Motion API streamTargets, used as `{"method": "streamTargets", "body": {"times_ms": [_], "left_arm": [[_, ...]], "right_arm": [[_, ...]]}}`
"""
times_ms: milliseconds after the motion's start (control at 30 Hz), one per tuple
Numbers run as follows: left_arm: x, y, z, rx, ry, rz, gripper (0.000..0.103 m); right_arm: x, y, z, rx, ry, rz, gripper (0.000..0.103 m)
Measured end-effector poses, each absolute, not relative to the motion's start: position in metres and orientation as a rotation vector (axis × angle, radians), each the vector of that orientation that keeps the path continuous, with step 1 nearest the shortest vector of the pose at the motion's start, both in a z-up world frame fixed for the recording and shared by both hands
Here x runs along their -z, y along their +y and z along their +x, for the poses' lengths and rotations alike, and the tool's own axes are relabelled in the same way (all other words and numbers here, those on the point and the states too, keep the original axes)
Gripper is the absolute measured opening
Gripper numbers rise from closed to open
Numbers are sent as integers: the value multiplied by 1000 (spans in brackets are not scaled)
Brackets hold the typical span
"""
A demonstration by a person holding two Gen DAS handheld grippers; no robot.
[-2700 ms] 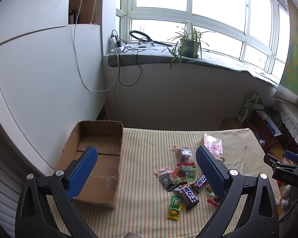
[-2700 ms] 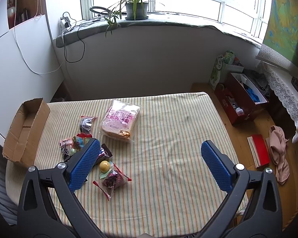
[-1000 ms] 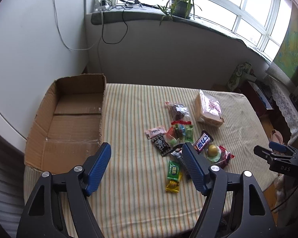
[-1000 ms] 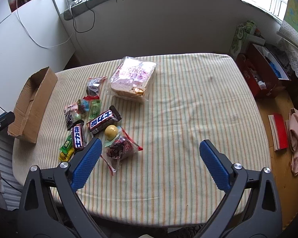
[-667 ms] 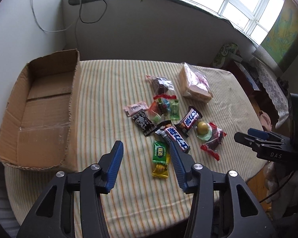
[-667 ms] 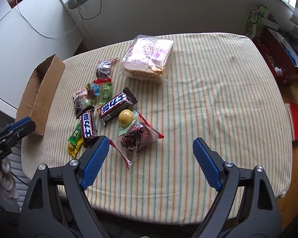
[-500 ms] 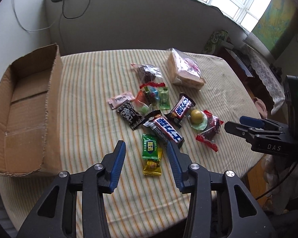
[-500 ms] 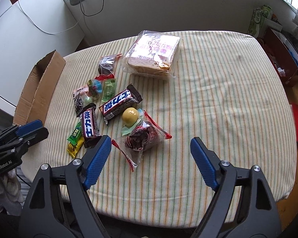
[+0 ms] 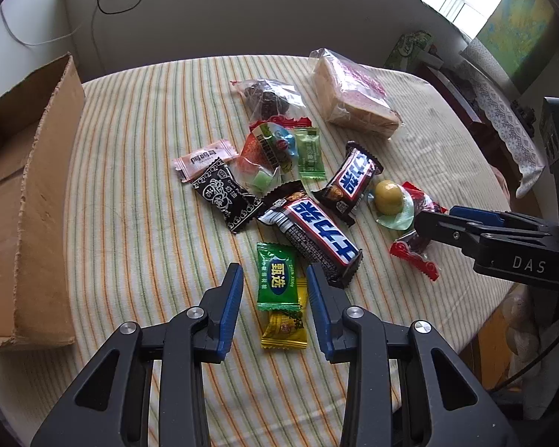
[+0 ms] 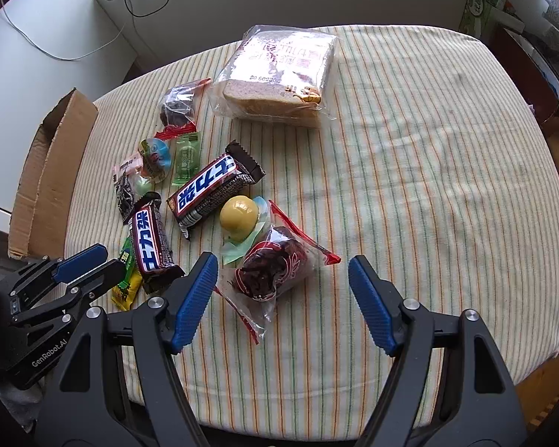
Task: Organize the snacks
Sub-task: 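Grasp the green candy with the left tool while the right tool grasps the red-wrapped pastry bag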
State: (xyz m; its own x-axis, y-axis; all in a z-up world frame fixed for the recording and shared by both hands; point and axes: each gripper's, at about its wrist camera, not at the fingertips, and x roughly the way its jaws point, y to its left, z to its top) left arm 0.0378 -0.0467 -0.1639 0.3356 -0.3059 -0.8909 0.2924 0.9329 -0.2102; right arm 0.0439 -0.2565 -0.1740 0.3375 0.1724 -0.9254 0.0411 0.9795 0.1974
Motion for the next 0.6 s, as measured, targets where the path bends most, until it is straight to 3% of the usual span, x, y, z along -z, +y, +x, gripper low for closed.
{"method": "streamTargets", "body": {"times_ms": [333, 467, 600], "left_arm": [[175, -51, 37, 390, 1170, 26, 33], [175, -46, 39, 375, 1162, 28, 21], [175, -43, 38, 377, 1150, 33, 21]], "right_arm": [[185, -256, 56, -83, 1263, 197, 74], [191, -250, 60, -81, 1284, 182, 64], [192, -246, 60, -84, 1287, 159, 58]]}}
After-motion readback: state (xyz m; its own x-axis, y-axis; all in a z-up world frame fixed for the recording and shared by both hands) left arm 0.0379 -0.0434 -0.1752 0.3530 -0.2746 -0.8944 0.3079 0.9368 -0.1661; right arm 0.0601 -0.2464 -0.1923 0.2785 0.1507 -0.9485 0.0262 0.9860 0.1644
